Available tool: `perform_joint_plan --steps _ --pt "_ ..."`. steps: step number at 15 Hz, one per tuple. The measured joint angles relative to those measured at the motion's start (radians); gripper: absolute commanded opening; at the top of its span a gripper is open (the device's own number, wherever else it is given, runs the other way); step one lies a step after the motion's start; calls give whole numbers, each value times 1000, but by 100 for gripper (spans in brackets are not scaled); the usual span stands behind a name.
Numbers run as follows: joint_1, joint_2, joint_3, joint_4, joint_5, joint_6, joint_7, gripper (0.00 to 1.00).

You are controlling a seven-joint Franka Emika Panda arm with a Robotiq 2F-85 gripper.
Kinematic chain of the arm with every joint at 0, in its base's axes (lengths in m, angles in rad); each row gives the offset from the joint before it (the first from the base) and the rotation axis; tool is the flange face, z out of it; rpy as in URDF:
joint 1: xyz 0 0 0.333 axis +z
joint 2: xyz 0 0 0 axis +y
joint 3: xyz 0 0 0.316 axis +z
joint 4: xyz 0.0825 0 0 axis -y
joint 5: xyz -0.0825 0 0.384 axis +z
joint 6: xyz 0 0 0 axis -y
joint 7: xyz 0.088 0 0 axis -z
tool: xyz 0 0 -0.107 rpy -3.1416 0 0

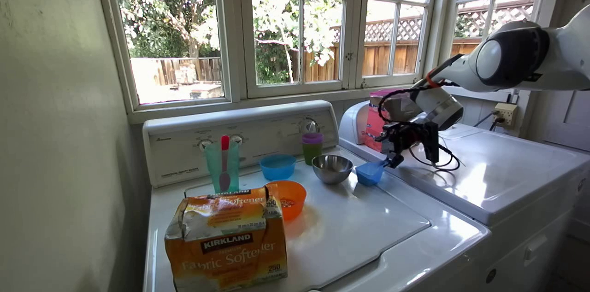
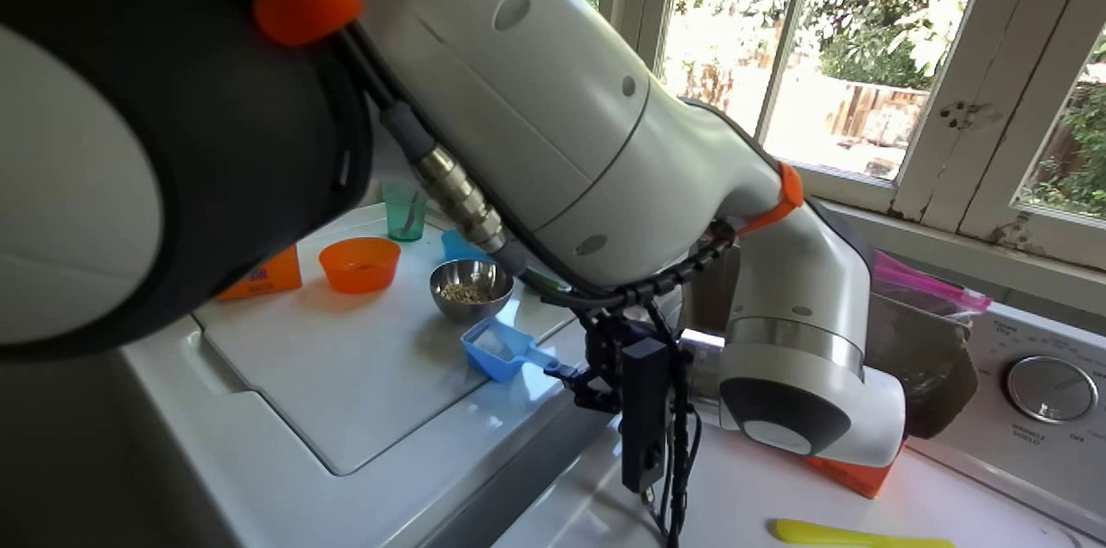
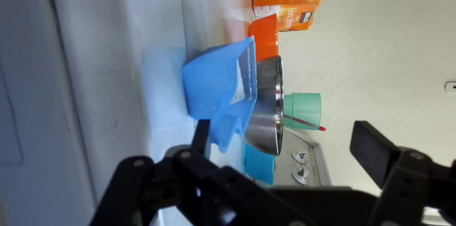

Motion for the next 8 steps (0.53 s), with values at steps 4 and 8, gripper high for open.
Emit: perform_joint_plan --steps 4,8 --pt "1 2 -7 -3 4 0 33 100" --pt "9 6 -13 -7 4 0 74 100"
